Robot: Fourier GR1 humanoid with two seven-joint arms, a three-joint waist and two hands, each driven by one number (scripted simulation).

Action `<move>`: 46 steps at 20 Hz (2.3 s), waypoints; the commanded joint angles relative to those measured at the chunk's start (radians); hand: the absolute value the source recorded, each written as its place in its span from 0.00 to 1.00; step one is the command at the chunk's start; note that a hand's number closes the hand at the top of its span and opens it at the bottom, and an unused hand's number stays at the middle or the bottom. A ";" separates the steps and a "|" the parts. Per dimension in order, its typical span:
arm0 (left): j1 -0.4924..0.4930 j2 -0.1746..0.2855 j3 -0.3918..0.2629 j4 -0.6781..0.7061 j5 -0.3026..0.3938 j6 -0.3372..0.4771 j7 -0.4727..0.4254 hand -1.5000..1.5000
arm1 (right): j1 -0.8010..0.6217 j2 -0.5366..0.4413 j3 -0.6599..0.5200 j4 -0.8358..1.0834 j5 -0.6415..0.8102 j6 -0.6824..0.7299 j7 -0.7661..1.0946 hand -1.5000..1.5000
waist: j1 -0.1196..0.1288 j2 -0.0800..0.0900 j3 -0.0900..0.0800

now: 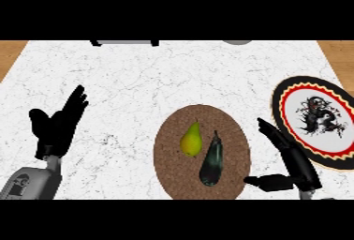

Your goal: Pick the eggplant from the placemat and place it in the plate

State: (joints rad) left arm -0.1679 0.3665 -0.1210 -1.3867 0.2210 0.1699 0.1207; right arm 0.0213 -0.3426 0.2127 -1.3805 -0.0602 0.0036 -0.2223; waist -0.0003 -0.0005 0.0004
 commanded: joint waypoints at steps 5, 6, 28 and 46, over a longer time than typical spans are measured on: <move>-0.005 0.012 0.056 0.012 -0.015 -0.047 0.013 0.50 | -0.032 -0.079 0.030 -0.198 0.050 0.095 0.286 0.00 | -0.003 -0.001 -0.001; 0.034 -0.007 0.060 0.010 -0.013 -0.072 -0.043 0.50 | -0.028 -0.046 0.045 -0.168 0.085 0.084 0.263 0.00 | 0.000 0.000 -0.001; 0.050 -0.091 0.088 -0.016 -0.116 -0.072 -0.022 0.50 | -0.278 0.041 0.122 -0.049 0.284 0.375 0.625 0.00 | 0.005 0.001 0.000; 0.045 -0.093 0.170 -0.048 -0.120 -0.179 0.035 0.50 | -0.364 0.200 0.116 0.203 0.516 0.397 0.559 0.00 | 0.012 0.002 0.000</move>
State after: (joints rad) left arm -0.1635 0.2531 0.0349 -1.4047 0.0815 0.0336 0.1584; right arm -0.2663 -0.1798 0.3400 -1.2975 0.4512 0.3730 0.3543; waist -0.0040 -0.0147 -0.0132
